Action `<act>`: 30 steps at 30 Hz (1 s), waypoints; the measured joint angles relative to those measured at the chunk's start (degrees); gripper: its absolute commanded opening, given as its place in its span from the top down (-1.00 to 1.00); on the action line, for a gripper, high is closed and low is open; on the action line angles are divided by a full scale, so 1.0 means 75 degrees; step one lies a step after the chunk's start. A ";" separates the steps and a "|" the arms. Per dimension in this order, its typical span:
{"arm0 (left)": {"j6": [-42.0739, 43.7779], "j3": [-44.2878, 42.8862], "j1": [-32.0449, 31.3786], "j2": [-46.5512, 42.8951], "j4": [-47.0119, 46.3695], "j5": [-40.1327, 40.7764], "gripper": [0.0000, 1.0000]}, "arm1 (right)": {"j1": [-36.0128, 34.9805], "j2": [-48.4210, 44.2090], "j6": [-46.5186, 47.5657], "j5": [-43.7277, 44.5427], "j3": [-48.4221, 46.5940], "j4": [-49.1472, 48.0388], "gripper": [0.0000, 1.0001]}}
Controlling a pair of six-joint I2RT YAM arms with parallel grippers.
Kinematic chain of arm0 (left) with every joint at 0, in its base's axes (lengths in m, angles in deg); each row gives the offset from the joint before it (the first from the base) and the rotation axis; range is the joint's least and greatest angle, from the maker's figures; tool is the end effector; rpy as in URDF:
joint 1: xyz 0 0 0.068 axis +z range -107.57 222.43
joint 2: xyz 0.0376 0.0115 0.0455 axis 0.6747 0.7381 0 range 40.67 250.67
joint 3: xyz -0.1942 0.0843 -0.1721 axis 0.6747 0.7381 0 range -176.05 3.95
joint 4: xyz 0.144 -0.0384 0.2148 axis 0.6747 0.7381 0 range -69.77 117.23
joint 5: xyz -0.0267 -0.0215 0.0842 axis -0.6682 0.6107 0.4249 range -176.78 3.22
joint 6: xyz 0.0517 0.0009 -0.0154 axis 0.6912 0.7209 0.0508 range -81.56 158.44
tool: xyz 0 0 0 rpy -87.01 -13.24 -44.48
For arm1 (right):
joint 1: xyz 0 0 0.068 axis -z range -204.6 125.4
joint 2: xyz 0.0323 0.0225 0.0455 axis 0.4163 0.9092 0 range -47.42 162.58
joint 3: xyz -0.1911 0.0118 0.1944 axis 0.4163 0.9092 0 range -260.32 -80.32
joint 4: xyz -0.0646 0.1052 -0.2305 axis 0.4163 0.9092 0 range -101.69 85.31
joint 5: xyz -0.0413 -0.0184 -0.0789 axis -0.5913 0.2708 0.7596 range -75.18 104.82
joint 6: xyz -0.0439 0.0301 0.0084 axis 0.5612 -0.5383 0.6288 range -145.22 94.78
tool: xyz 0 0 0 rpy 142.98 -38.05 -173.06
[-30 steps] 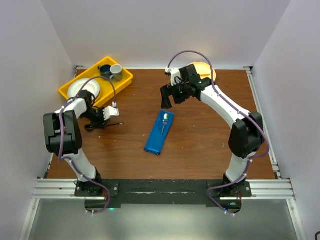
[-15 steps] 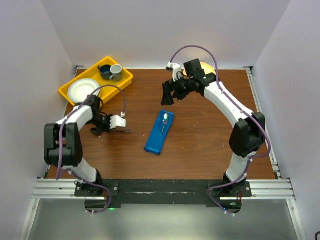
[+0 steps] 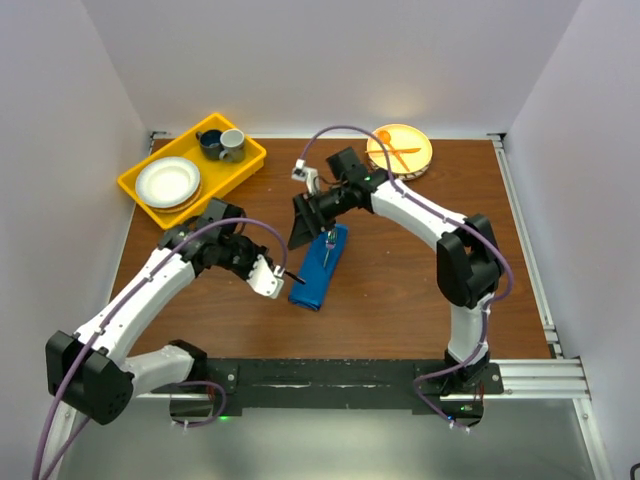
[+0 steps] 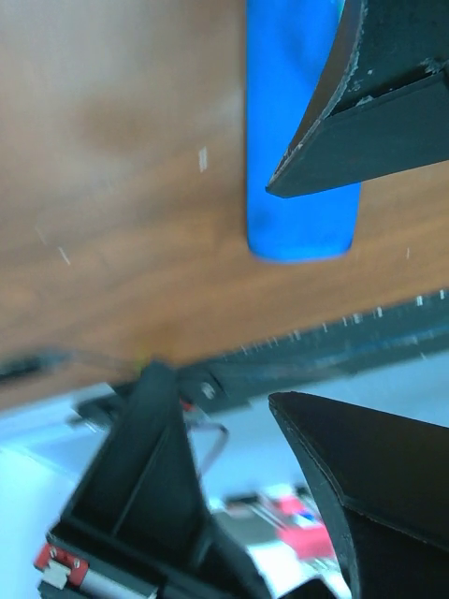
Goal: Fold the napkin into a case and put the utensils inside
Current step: Pass from the left arm to the right
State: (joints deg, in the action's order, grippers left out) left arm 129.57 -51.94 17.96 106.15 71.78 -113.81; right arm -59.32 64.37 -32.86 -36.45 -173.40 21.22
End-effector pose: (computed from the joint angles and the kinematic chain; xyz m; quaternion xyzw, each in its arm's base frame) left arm 0.1871 -0.1029 0.2795 0.8279 0.4524 -0.0559 0.3268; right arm 0.3370 0.2671 0.2614 -0.3376 0.7945 0.4880 0.1287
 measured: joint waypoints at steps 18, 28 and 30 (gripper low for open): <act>-0.0006 -0.0189 -0.1064 0.0152 -0.0364 0.0469 1.00 | -0.0769 -0.0003 -0.0545 -0.0816 0.1448 -0.0525 1.00; -0.2876 -0.0819 -0.0589 0.0236 -0.1577 0.0259 -1.00 | -0.0396 -0.0860 -0.1492 -0.0137 0.1862 -0.1912 1.00; -0.4115 -0.1137 -0.0058 0.0207 -0.2261 0.0154 -1.00 | -0.0035 -0.1134 -0.1778 0.0271 0.1862 -0.2355 1.00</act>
State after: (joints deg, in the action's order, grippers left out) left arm 98.71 -60.47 17.52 107.70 54.82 -112.65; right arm -59.58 55.87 -46.19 -34.41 -159.44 3.56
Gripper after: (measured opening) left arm 0.995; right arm 0.023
